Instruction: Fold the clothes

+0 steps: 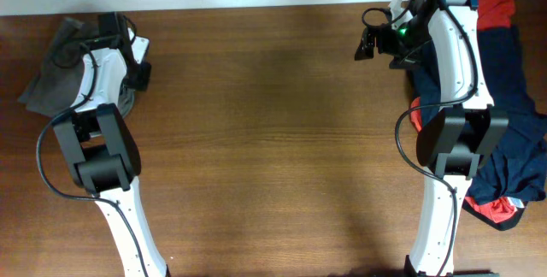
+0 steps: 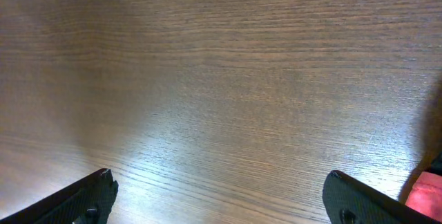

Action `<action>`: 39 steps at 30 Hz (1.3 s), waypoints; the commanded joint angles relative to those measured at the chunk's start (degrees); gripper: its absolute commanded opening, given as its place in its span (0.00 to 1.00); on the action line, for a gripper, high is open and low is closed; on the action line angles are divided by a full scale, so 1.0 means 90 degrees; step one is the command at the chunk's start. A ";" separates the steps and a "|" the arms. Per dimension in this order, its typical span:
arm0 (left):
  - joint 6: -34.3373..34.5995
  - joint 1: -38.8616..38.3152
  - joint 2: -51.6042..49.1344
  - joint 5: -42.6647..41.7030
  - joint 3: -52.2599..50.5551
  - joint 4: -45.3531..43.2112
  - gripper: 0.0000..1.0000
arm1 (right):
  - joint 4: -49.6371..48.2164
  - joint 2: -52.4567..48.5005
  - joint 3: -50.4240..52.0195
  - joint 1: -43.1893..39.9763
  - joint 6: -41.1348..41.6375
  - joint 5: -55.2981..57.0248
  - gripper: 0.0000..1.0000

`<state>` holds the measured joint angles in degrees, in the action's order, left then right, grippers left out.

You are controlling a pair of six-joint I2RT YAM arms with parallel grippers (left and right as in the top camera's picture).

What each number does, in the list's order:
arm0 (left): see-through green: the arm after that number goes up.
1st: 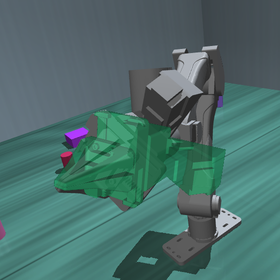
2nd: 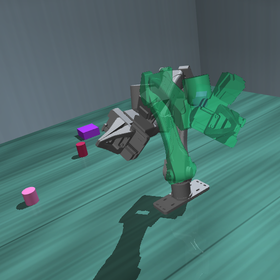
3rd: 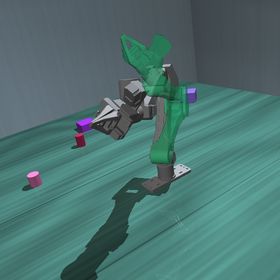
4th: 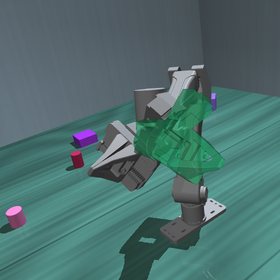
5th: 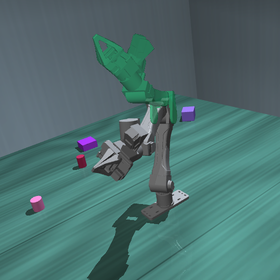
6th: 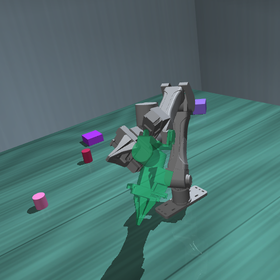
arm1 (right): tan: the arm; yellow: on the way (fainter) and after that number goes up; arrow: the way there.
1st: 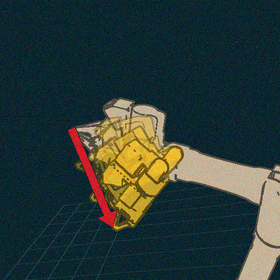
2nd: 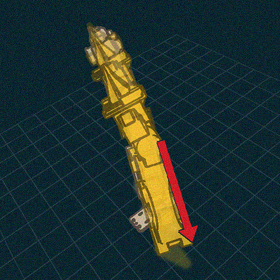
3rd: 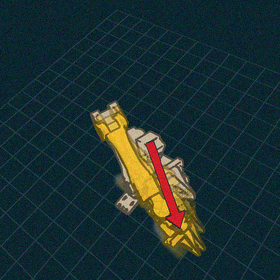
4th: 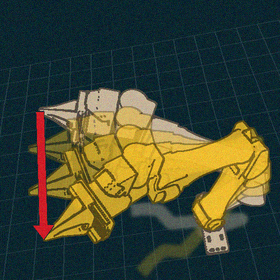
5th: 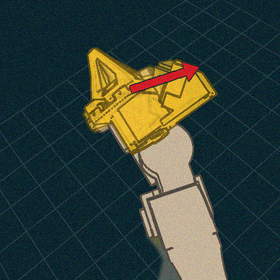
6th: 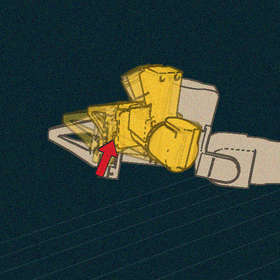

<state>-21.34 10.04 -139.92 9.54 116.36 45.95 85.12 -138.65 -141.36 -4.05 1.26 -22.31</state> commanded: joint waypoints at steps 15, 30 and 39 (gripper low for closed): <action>0.1727 0.0180 -0.0289 0.0231 -0.0007 -0.2929 0.40 | 0.0160 0.0114 -0.0063 0.0039 -0.0063 0.0036 1.00; 0.1800 -0.0155 0.1246 -0.1460 0.0080 -0.1853 0.98 | 0.0053 0.0114 -0.0061 0.0039 -0.0063 0.0034 1.00; 0.2807 0.0590 0.1110 -0.1234 0.0075 -0.1416 0.80 | 0.0041 0.0114 -0.0063 0.0039 -0.0114 0.0056 1.00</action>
<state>0.16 12.25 -128.09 -1.30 117.12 33.26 85.49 -138.65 -141.36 -4.05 1.17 -22.28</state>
